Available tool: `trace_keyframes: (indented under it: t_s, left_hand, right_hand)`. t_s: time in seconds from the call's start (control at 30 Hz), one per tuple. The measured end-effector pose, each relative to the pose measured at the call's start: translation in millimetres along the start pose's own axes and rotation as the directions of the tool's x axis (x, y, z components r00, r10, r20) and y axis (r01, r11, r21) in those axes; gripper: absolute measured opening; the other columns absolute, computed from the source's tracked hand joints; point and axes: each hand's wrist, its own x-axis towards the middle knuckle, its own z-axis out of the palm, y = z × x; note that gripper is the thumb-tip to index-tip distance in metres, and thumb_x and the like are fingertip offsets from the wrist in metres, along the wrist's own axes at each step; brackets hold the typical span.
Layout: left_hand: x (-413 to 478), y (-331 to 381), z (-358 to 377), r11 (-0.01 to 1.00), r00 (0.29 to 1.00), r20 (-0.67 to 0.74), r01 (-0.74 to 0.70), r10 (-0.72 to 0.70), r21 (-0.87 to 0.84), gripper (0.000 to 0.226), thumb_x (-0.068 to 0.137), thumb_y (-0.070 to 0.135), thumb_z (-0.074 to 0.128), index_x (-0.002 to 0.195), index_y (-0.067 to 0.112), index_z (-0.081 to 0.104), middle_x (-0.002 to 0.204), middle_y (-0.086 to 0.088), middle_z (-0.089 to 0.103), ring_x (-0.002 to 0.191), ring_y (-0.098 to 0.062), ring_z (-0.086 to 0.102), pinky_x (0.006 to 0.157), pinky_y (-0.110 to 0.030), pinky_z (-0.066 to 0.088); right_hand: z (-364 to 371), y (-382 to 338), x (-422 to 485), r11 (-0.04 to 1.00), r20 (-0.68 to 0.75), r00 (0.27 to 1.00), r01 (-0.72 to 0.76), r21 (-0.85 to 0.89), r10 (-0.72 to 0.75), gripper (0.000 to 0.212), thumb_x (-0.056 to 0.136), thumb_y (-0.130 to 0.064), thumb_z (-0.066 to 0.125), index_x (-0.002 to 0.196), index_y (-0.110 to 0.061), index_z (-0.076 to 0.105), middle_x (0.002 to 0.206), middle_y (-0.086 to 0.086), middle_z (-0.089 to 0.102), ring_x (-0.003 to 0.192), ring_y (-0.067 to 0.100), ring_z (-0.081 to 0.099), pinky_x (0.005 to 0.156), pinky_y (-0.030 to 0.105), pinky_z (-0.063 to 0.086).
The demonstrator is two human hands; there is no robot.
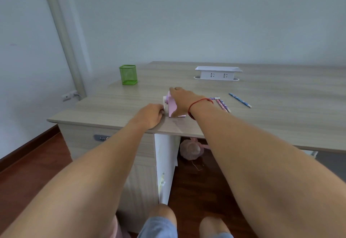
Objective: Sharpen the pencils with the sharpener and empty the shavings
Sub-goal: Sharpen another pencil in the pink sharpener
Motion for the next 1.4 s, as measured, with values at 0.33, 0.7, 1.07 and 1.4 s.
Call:
trace_keyframes:
  t_s: [0.33, 0.7, 1.07, 1.4]
  left_hand:
    - [17, -12, -4, 0.968, 0.985, 0.075, -0.165, 0.153, 0.190, 0.030, 0.099, 0.024, 0.036, 0.108, 0.008, 0.060, 0.111, -0.018, 0.064, 0.100, -0.035, 0.059, 0.083, -0.042, 0.047]
    - [48, 0, -58, 0.854, 0.937, -0.074, -0.278, 0.342, 0.439, 0.016, 0.094, 0.002, 0.044, 0.100, 0.003, 0.058, 0.100, -0.022, 0.064, 0.092, -0.038, 0.062, 0.063, -0.034, 0.038]
    - [-7, 9, -47, 0.896, 0.936, -0.129, -0.266, 0.328, 0.355, 0.021, 0.098, 0.008, 0.038, 0.104, -0.002, 0.055, 0.102, -0.026, 0.062, 0.094, -0.042, 0.058, 0.069, -0.042, 0.037]
    - [3, -6, -10, 0.938, 0.968, 0.135, -0.239, 0.210, 0.252, 0.027, 0.099, 0.020, 0.037, 0.104, 0.004, 0.058, 0.110, -0.023, 0.062, 0.099, -0.037, 0.058, 0.082, -0.037, 0.042]
  right_hand:
    - [26, -4, 22, 0.993, -0.176, 0.982, -0.083, -0.088, 0.067, 0.048, 0.089, -0.036, 0.056, 0.128, -0.010, 0.046, 0.128, 0.011, 0.050, 0.114, 0.036, 0.055, 0.090, 0.045, 0.049]
    - [24, -4, 19, 0.986, -0.198, 0.979, -0.081, -0.144, 0.051, 0.051, 0.090, -0.034, 0.059, 0.132, -0.010, 0.043, 0.131, 0.008, 0.050, 0.115, 0.031, 0.056, 0.084, 0.038, 0.048]
    - [20, -10, 18, 0.986, -0.126, 0.987, -0.115, -0.123, 0.099, 0.057, 0.087, -0.033, 0.066, 0.132, -0.010, 0.042, 0.133, 0.011, 0.050, 0.117, 0.033, 0.055, 0.092, 0.043, 0.048]
    - [27, -7, 22, 0.991, -0.158, 0.983, -0.110, -0.077, 0.096, 0.050, 0.089, -0.030, 0.054, 0.133, -0.009, 0.041, 0.134, 0.012, 0.048, 0.123, 0.034, 0.049, 0.096, 0.048, 0.046]
